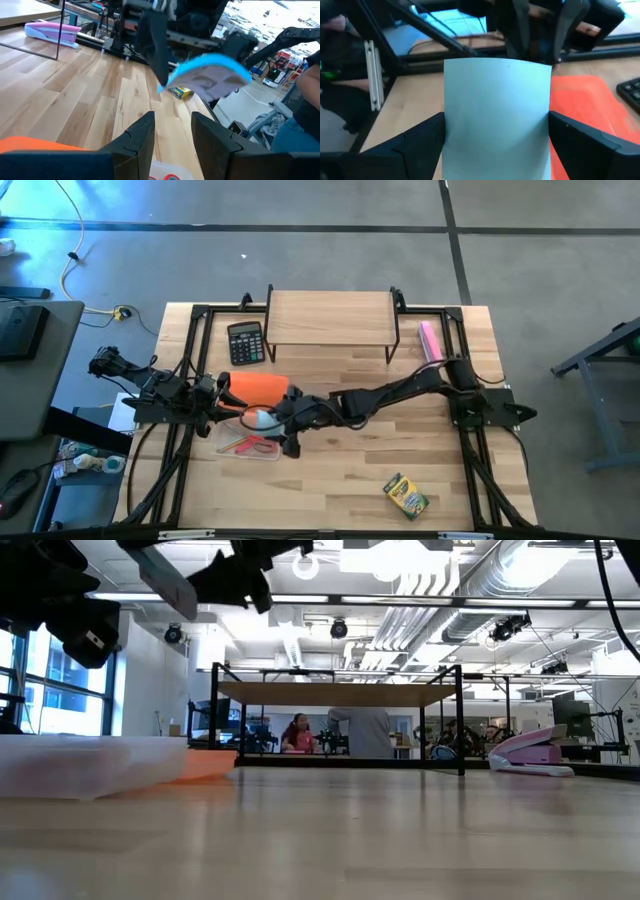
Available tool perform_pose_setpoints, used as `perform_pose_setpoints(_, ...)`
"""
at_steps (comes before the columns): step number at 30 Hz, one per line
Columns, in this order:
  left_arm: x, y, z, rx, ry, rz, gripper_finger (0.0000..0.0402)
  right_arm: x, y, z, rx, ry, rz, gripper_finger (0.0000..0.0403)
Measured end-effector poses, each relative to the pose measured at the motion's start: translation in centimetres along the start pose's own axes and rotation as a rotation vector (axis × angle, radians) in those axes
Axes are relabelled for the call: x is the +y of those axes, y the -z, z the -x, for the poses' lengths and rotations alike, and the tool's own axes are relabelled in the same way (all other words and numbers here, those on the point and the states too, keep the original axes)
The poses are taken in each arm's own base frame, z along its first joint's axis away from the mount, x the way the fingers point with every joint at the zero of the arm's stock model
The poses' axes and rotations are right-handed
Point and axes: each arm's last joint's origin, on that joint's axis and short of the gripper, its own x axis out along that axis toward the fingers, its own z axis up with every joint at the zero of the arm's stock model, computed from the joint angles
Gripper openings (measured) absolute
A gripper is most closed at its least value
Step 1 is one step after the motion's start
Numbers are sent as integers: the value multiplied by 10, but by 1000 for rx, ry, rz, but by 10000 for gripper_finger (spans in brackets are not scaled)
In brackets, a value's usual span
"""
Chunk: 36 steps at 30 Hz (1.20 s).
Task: Pack school essentials
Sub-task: Put the blue sticky note into the supply box
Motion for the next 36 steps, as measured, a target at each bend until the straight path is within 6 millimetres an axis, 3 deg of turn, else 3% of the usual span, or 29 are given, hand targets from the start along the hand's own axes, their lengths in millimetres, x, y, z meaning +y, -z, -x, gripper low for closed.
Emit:
perform_pose_setpoints(17,0,0,0,3,-5,-1,117,-7,49,-41,83,23,-44,328)
perform_pose_setpoints(31,0,0,0,4,-6,-2,117,-27,72,-67,61,-43,-91,328)
perform_pose_setpoints(36,0,0,0,4,-6,-2,117,-28,69,-66,44,-43,-51,328)
